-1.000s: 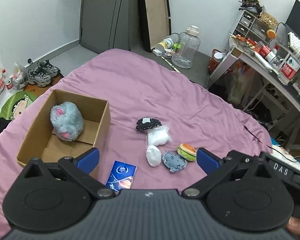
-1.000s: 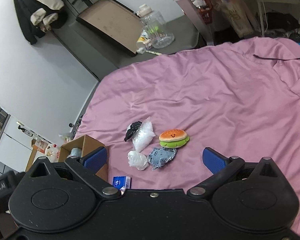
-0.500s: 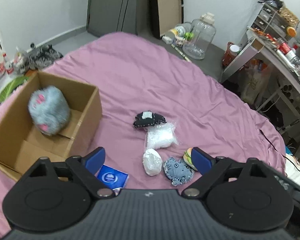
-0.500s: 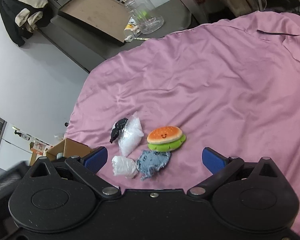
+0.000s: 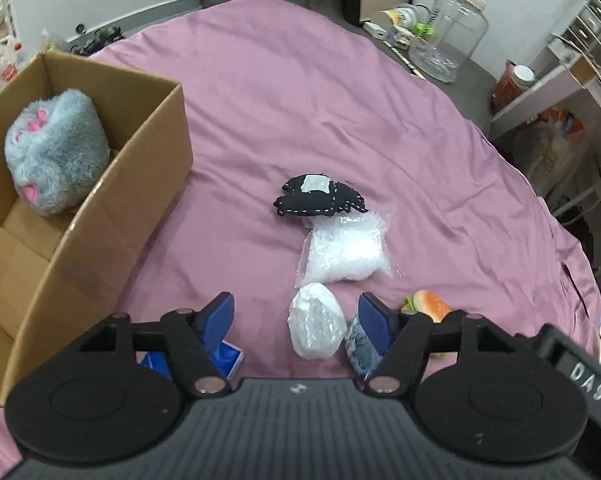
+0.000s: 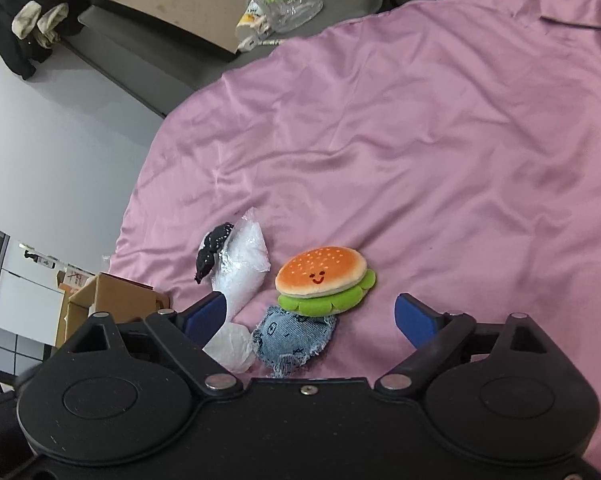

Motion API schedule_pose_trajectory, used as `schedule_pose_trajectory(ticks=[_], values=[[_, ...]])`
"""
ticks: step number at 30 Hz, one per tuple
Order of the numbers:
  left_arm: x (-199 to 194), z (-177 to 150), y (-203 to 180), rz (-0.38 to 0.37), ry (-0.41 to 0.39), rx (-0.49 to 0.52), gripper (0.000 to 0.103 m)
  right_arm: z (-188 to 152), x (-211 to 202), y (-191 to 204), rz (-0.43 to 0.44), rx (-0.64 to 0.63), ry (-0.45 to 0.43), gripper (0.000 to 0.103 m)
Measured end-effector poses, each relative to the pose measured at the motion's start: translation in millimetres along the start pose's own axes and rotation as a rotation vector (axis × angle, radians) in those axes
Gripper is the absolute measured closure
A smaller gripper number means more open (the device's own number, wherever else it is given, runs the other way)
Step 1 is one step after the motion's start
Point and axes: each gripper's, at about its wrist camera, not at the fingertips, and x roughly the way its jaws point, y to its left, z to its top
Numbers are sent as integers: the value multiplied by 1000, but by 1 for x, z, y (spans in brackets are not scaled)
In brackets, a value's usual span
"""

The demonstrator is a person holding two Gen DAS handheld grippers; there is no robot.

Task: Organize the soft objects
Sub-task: 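Grasp the hamburger plush with the right gripper while the left grasps the white bagged item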

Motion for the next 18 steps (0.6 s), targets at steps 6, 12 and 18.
schedule_pose_trajectory(ticks=[6,12,18], values=[[23,5,-8,64,71,-65,68,7,17,-8,5,45,1,12],[31,4,-3,84,92,-121,74,8,31,-7,-29,17,9,34],[22,4,2,31,90,-94,75,3,24,-3,-59,-5,6,53]])
